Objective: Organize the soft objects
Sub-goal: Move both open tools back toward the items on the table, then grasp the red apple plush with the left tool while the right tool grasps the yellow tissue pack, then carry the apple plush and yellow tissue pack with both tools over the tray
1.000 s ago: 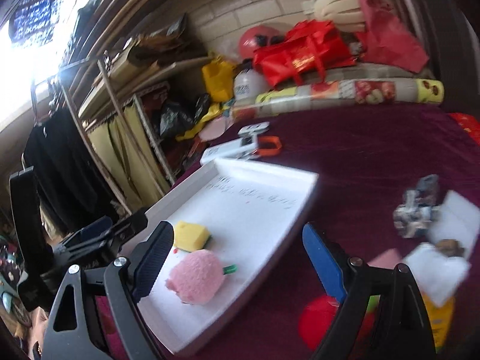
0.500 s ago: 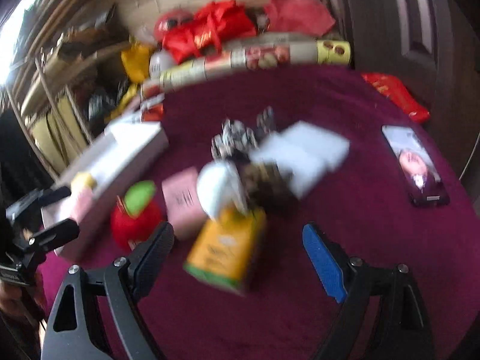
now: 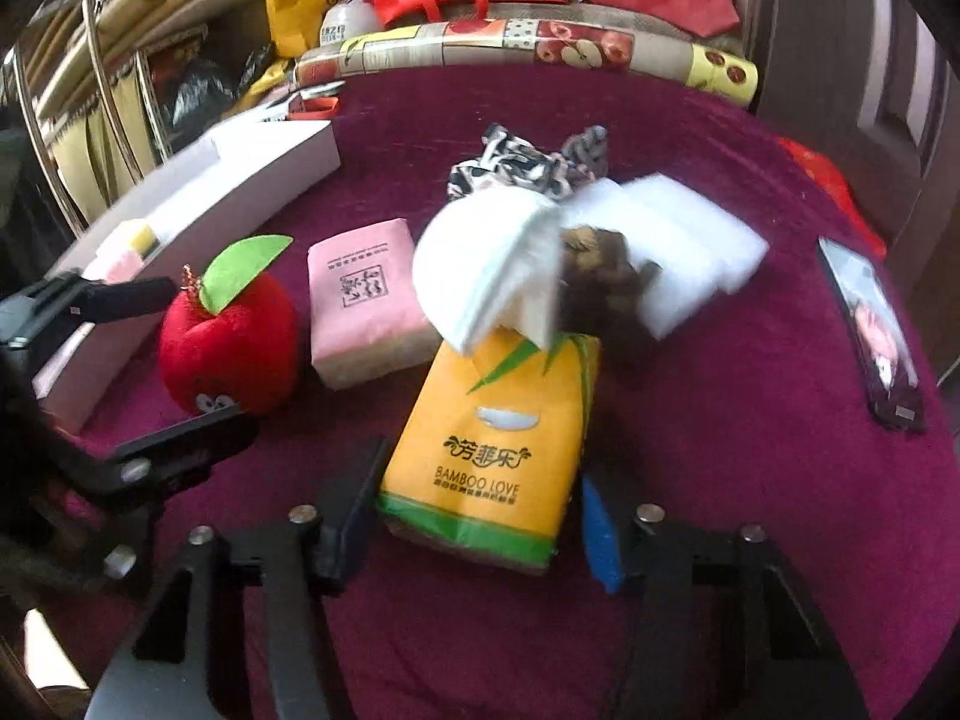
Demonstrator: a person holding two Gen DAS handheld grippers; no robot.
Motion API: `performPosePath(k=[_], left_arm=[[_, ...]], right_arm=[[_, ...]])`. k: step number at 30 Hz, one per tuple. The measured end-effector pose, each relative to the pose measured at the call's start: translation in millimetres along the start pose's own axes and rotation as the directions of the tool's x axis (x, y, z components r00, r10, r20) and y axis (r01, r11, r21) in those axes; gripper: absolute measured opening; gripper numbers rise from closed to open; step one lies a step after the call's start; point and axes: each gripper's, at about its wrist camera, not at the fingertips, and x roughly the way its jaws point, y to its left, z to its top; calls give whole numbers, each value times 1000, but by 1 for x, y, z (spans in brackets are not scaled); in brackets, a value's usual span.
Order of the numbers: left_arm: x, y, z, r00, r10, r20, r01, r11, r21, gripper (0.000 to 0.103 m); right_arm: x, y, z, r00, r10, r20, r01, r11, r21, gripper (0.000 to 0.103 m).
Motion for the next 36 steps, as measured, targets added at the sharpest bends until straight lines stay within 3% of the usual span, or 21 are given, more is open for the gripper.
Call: performPosePath(k=[1,4,8,13,15,36], left_arm=[[1,-1,-1,1000,-4,-3,4,1000,2,66],[-1,0,-4,1000,-20,13,20,1000,-14,63],[-23,4,-6,996,-20,81,24,998,-54,63],[-61,7,0,982,65,179,-52,996,-75,63],[-73,10,0,975,80,205,-63,994,-88,63],[-119,35,-12,945,163,283,-114,977,-181,63]], right_arm=[[-6,-7,-4,1000,18,1,-18,1000,20,55],[-26,-26,-12,997,68,28,-70,994,84,54],[-59,-39,-16,986,85,144,-104,986,131,54],[-101,-37,-13,934,56,352,-114,983,145,54],[-106,-35,-10,921,63,384,-127,981,145,54],[-127,-4,12,877,129,462,-185,980,78,54]])
